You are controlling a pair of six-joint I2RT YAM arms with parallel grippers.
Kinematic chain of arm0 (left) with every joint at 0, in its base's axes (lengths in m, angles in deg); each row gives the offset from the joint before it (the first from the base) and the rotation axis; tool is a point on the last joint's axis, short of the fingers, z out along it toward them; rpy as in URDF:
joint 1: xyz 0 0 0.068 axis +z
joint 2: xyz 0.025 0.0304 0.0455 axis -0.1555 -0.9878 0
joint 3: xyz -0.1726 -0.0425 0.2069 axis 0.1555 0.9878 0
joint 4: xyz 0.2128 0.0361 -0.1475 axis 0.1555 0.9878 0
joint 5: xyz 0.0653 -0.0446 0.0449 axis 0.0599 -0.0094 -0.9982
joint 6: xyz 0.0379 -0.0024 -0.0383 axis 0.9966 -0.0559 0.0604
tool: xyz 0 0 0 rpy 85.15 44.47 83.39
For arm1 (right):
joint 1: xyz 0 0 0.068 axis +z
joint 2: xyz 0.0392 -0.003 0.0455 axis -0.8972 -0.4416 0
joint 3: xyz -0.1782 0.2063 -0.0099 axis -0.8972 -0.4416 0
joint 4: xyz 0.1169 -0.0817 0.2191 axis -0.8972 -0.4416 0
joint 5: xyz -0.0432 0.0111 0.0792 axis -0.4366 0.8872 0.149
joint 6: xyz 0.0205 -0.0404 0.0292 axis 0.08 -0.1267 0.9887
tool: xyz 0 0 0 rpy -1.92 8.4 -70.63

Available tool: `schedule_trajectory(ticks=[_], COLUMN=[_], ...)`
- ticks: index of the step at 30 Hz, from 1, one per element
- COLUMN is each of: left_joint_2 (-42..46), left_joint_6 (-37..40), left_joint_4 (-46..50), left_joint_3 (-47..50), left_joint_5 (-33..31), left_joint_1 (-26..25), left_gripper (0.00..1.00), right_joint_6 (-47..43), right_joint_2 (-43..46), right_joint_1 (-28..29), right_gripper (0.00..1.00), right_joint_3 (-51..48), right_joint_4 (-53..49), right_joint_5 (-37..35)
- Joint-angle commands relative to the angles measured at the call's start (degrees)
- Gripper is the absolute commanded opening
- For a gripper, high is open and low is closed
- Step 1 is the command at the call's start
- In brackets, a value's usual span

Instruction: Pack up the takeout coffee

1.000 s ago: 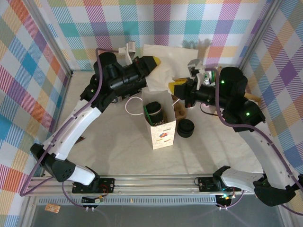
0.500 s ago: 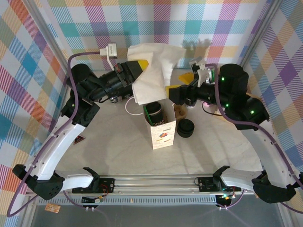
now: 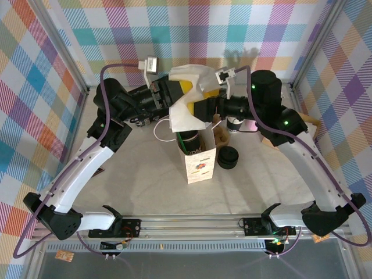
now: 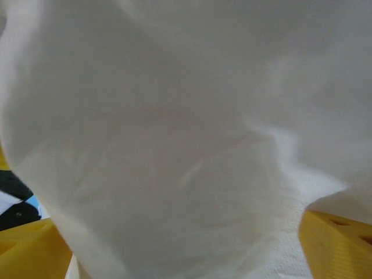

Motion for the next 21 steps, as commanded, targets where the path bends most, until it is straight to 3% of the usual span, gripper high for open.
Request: schedule_trajectory(ticks=[1, 9, 15, 17, 19, 21], left_joint_2=[0.0, 0.7, 2.3, 3.2, 4.5, 6.5], left_joint_6=[-1.2, -0.1, 3.3, 4.3, 6.0, 8.8], left_joint_4=[-3.5, -0.6, 4.2, 5.3, 7.2, 11.4], left_joint_3=[0.9, 2.3, 2.4, 2.7, 2.9, 3.0], left_joint_5=[3.2, 3.8, 0.3, -1.1, -3.8, -8.8], left_joint_1=[0.0, -0.1, 0.0, 0.0, 0.2, 0.7], left_gripper=[0.0, 0.0, 0.04, 0.17, 0.47, 0.67], right_joint_6=[3.3, 2.1, 1.7, 1.2, -0.2, -2.3], right_joint_2=[0.6, 1.8, 2.8, 3.1, 3.1, 3.1], right_joint_1=[0.0, 0.0, 0.0, 0.0, 0.0, 0.1], right_gripper=[0.85, 0.46, 0.0, 0.0, 0.0, 0.0], right_joint_3=[-1.0, -2.3, -2.9, -2.9, -2.4, -2.3], right_joint_4=[5.9, 6.8, 5.5, 4.4, 1.8, -1.4], right_joint_5=[5.5, 5.0, 2.7, 1.9, 1.0, -0.8])
